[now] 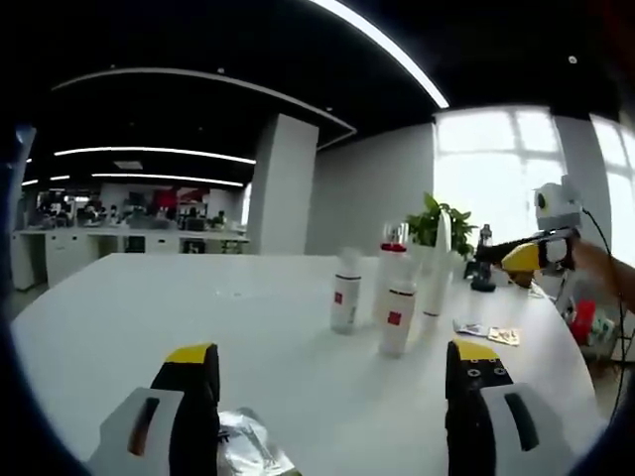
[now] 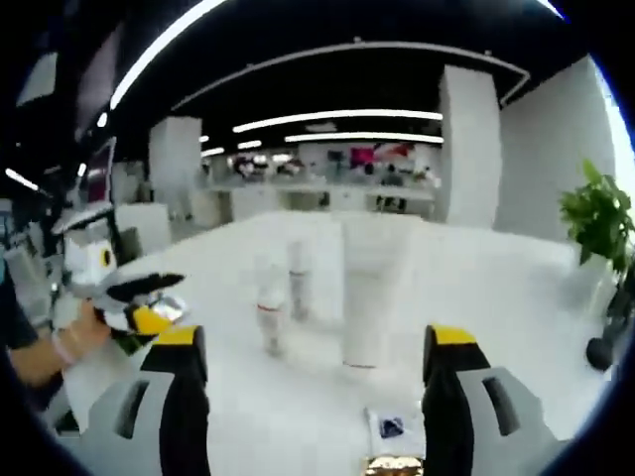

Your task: Arrange the skincare products in the storage area until every visible bottle or jar stands upright without overlapping.

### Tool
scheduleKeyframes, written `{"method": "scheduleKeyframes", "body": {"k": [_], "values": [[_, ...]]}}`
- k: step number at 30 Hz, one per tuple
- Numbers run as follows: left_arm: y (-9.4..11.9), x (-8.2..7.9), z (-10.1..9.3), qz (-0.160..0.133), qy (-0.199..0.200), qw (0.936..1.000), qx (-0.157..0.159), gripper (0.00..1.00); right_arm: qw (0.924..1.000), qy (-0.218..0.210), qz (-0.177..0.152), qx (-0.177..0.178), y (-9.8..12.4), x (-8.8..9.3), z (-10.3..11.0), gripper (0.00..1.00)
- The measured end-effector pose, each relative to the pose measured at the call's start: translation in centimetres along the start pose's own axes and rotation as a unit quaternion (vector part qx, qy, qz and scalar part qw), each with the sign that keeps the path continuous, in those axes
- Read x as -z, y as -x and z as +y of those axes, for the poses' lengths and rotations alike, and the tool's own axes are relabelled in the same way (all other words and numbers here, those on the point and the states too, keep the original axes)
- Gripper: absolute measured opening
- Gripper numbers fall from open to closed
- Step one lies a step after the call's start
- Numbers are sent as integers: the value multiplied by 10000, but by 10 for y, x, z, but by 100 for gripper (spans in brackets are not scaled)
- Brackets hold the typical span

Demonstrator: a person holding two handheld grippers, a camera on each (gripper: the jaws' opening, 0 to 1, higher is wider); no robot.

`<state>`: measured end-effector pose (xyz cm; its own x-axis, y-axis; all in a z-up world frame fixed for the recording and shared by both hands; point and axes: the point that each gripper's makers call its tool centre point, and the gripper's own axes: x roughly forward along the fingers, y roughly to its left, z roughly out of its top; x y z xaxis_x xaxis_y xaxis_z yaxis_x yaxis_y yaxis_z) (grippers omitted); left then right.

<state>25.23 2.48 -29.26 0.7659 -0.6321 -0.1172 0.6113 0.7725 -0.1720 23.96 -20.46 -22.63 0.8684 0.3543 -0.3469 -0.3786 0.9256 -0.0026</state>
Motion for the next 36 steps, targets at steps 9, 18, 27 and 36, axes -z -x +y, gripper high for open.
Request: {"method": "scheduleKeyframes", "body": {"k": [9,18,27,36], "values": [[0,0,0,-45,31,10000,8,98,9675,-346,2503,63,4,63,-36,78],[1,-5,4,-130,182,9997,-21,97,9425,-666,3271,149,-11,91,-69,73],[-1,-3,-2,-97,63,9999,11,97,9195,-402,3903,229,-17,125,-72,61],[-2,-2,-1,-95,35,9999,10,97,9167,-238,3958,506,-22,124,-87,41]]}}
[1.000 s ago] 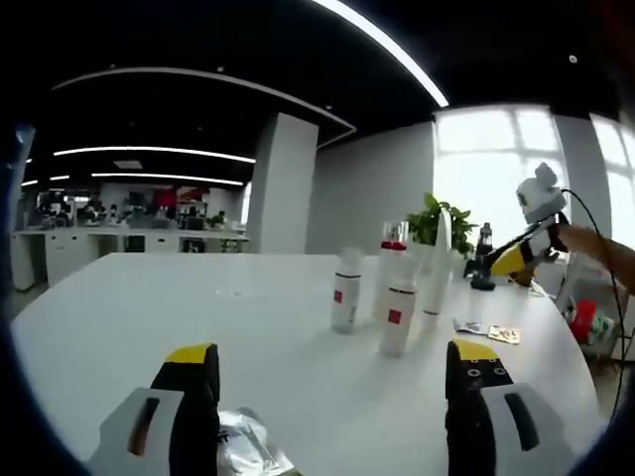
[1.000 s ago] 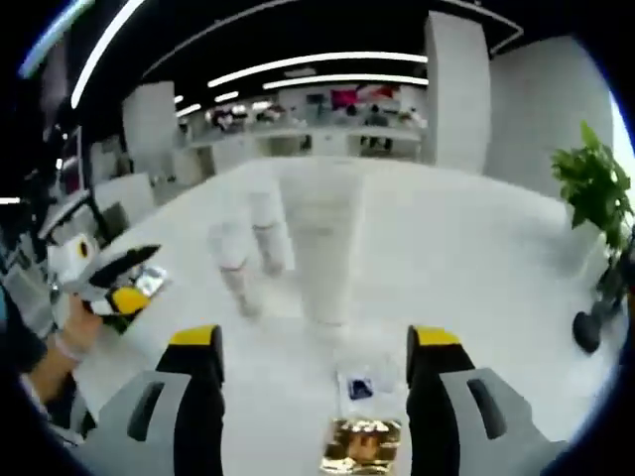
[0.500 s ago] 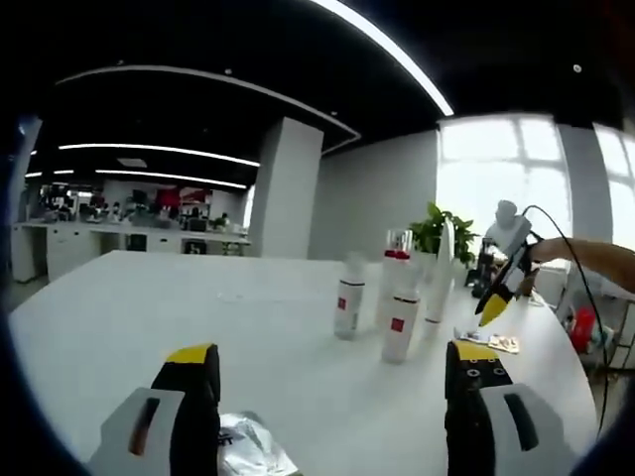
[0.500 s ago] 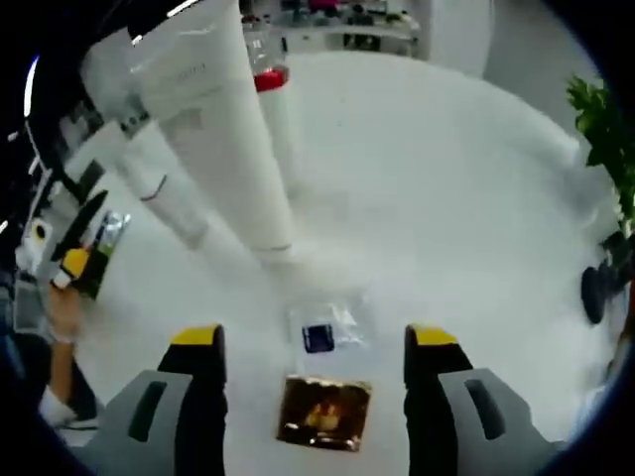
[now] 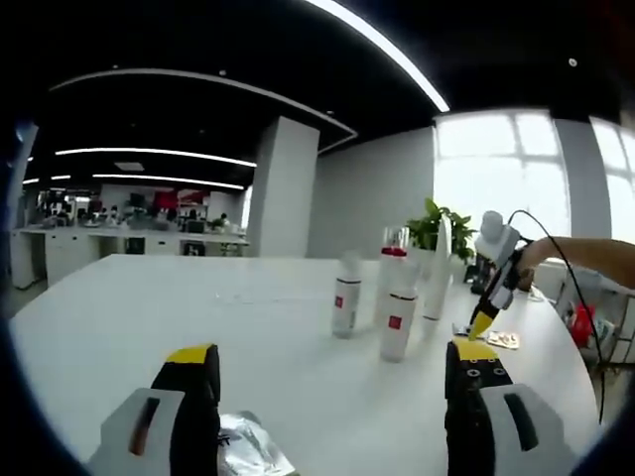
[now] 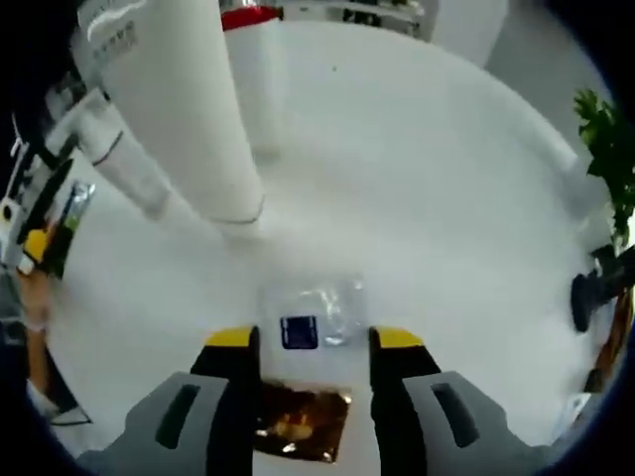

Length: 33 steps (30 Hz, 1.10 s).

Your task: Arrange the skincare products in the storage area until every visible bottle or jar stands upright without overlapping.

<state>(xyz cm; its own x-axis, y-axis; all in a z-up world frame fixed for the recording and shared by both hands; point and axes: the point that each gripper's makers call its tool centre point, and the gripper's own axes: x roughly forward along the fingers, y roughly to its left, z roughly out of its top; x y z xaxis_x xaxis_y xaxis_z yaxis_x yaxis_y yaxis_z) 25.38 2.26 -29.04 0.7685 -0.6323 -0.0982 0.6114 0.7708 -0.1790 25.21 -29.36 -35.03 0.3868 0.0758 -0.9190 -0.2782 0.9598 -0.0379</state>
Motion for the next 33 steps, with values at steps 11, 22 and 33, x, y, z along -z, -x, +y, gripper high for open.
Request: {"method": "scheduleKeyframes", "body": {"k": [11,22,33], "values": [[-3,-5,6,-12,3,10000,-5,97,9996,-186,-172,79,5,6,9,37],[0,-4,2,-4,-44,10000,-9,97,9965,-247,-777,-161,35,-1,25,37],[1,-3,1,12,-112,9999,-18,97,9819,217,-1800,-545,66,-27,80,37]]}}
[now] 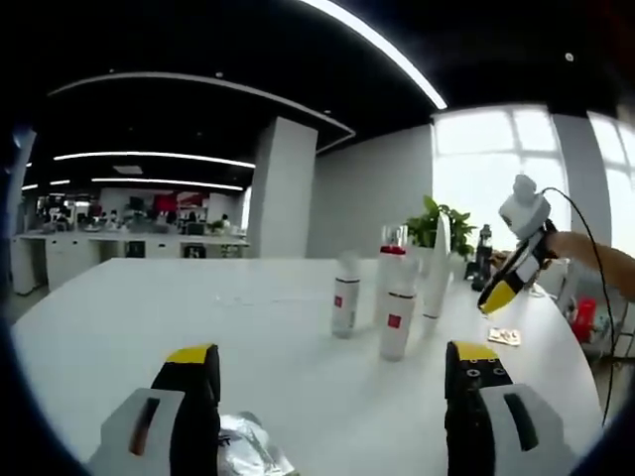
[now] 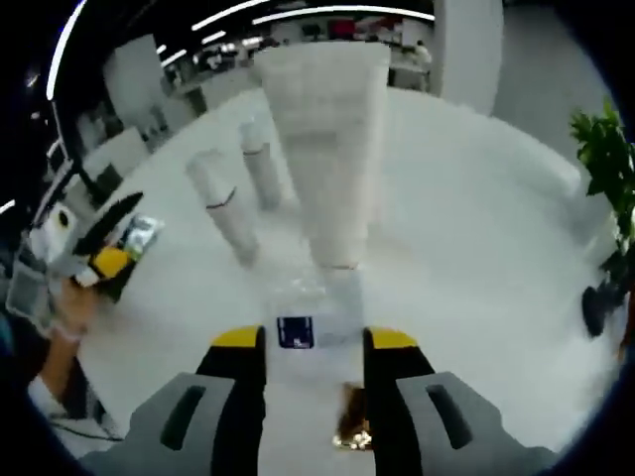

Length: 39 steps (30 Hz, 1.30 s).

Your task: Arrange the skincare products in the storage area until every visible bottle or jar stands upright without overlapping.

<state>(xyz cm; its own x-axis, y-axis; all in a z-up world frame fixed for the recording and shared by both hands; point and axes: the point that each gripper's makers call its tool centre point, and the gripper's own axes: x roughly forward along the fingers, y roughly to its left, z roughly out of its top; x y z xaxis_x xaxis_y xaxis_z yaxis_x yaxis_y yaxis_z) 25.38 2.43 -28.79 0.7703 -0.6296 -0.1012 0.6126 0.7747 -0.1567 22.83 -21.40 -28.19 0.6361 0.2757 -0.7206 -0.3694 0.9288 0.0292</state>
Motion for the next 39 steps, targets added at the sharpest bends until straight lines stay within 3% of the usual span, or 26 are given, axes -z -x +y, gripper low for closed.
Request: {"method": "scheduleKeyframes", "body": {"k": [6,9,18,22,26,29,32,36,39], "values": [[1,0,0,-5,-30,10000,13,97,9962,223,-804,-252,3,-27,45,37],[1,-1,0,-24,-26,10000,17,97,9950,325,-851,-406,1,-30,57,37],[2,-3,1,-69,36,10000,12,97,9864,283,-1490,-635,-6,-52,84,37],[-1,-4,4,-48,18,10000,20,97,9732,242,-2114,-871,1,-68,101,37],[-3,-6,7,-51,22,10000,22,97,9589,358,-2692,-821,8,-82,110,37],[-3,-7,5,-76,-3,10000,49,97,9515,268,-2917,-941,11,-87,119,37],[-3,-10,0,-169,-190,9996,93,97,9344,173,-3407,-1028,15,-99,127,37],[-3,-11,-7,-237,-334,9990,152,98,9244,87,-3664,-1060,11,-103,133,37],[-3,-11,-12,-256,-439,9985,228,98,9113,47,-3984,-1041,6,-108,140,37]]}}
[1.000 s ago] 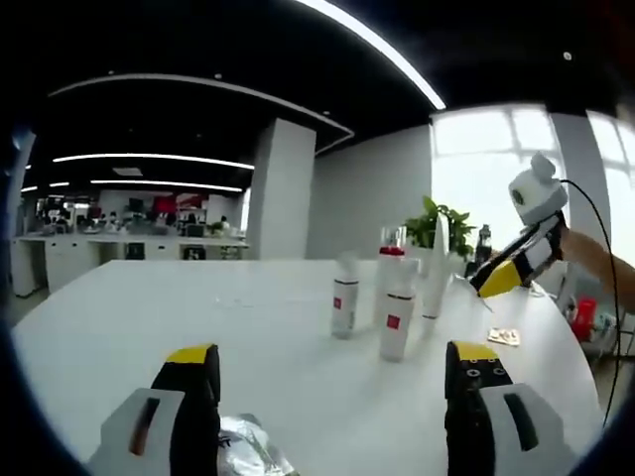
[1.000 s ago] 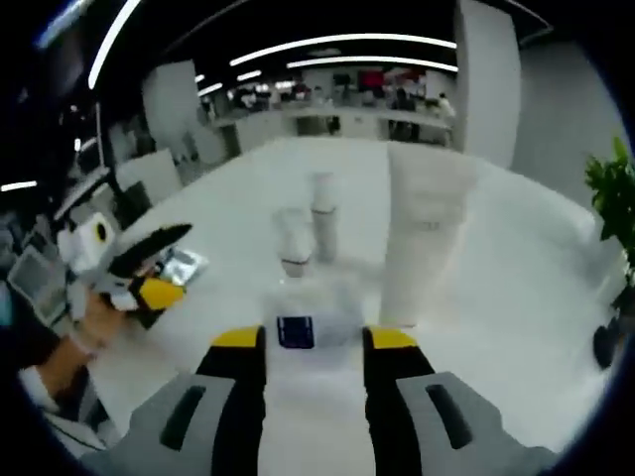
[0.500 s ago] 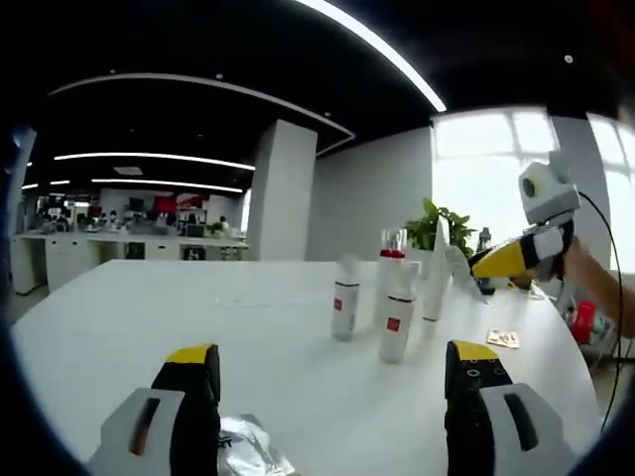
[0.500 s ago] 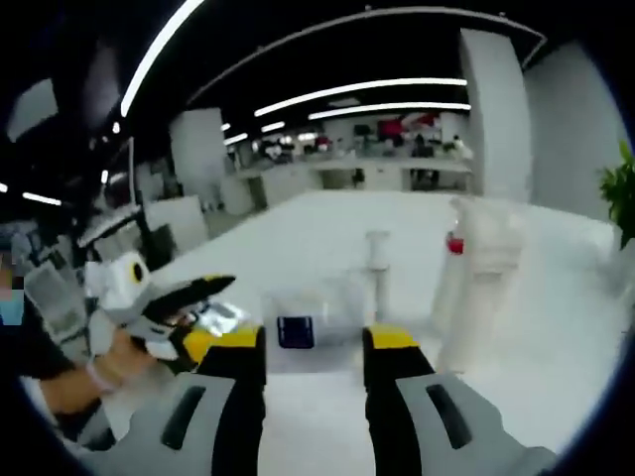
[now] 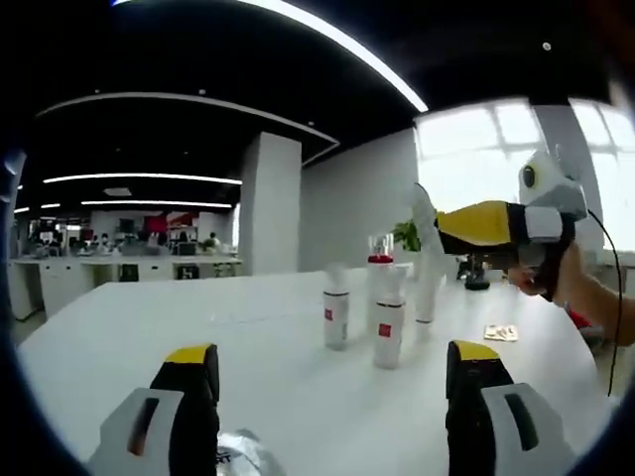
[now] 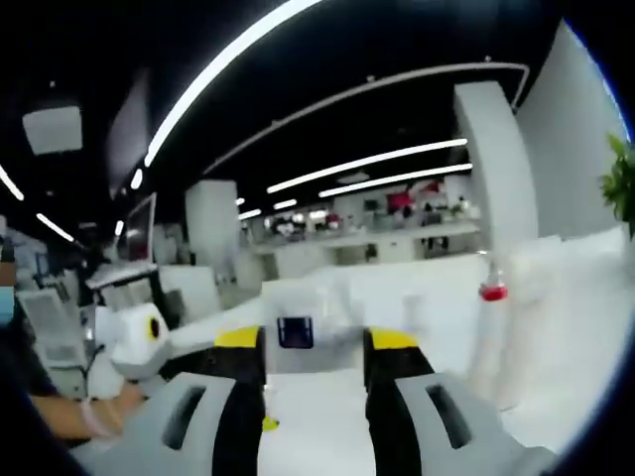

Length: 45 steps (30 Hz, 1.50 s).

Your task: Arrange the skincare products in the storage area until every visible bottle or jar stands upright without overlapping.

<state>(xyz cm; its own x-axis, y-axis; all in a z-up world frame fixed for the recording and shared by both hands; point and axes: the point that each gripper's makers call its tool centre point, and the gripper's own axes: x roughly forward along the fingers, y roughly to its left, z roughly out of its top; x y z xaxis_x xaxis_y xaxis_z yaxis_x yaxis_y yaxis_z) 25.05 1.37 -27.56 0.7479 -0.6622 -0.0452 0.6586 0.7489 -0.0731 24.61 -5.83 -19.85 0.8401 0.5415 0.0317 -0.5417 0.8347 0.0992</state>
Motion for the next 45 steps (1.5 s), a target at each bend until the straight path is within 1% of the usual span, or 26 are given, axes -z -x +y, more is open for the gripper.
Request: {"method": "scheduleKeyframes", "body": {"k": [1,2,4,5,6,7,9,11,12,13,15,16,17,18,19,20,23,25,26,28,30,33,34,37,40,45], "values": [[0,0,-1,-10,-16,10000,8,98,9999,-13,-146,12,-3,-1,1,37],[0,0,-2,-17,-30,10000,14,98,9999,-39,-154,8,-7,4,2,37],[2,0,-5,-25,-30,10000,28,98,9996,-70,-275,-25,-11,8,5,37],[2,0,-5,-33,-9,10000,51,96,9991,-110,-414,-53,-13,10,6,37],[2,-1,-5,-37,1,10000,58,95,9988,-123,-480,-49,-14,11,7,37],[4,-2,-6,-97,57,9999,94,93,9979,-149,-629,9,-15,15,6,37],[5,-5,-9,-168,165,9996,179,91,9970,-167,-750,21,-16,18,5,37],[6,-4,-10,-168,159,9995,194,90,9970,-207,-749,-4,-15,19,6,37],[6,-4,-10,-155,128,9996,193,88,9972,-219,-716,-26,-9,21,17,37],[6,-3,-11,-146,105,9996,197,85,9972,-229,-713,-34,-9,22,18,37],[7,-2,-15,-134,-16,9996,260,77,9968,-265,-751,-36,-6,24,18,37],[8,-2,-17,-121,-73,9995,297,73,9971,-276,-707,-47,-5,25,20,37],[9,-2,-22,-120,-213,9990,364,67,9970,-291,-717,-88,0,26,24,37],[9,-2,-23,-125,-260,9989,370,61,9970,-273,-720,-95,0,26,25,37],[11,-3,-25,-147,-418,9983,386,54,9972,-205,-709,-88,3,27,28,37],[12,-4,-27,-166,-481,9979,404,46,9970,-201,-744,-89,5,27,30,37],[13,-9,-30,-254,-569,9967,529,35,9972,-145,-709,-195,1,27,33,37],[12,-10,-33,-238,-588,9961,606,33,9976,-89,-652,-225,2,30,38,37],[12,-10,-33,-249,-601,9960,605,32,9974,-59,-671,-274,4,31,43,37],[12,-10,-33,-259,-582,9961,618,31,9973,-30,-685,-266,5,32,45,37],[12,-10,-34,-272,-520,9960,669,29,9976,-62,-639,-272,3,33,43,37],[11,-10,-35,-278,-484,9960,692,28,9973,-198,-587,-399,3,37,46,37],[11,-10,-35,-275,-511,9960,683,27,9976,-214,-511,-408,0,39,41,37],[10,-10,-32,-266,-574,9957,674,15,9979,-160,-459,-427,-1,43,43,37],[11,-12,-35,-289,-609,9951,723,2,9978,-115,-387,-518,-3,47,49,37],[10,-11,-33,-244,-645,9949,733,0,9976,-116,-398,-558,-4,47,44,37]]}}
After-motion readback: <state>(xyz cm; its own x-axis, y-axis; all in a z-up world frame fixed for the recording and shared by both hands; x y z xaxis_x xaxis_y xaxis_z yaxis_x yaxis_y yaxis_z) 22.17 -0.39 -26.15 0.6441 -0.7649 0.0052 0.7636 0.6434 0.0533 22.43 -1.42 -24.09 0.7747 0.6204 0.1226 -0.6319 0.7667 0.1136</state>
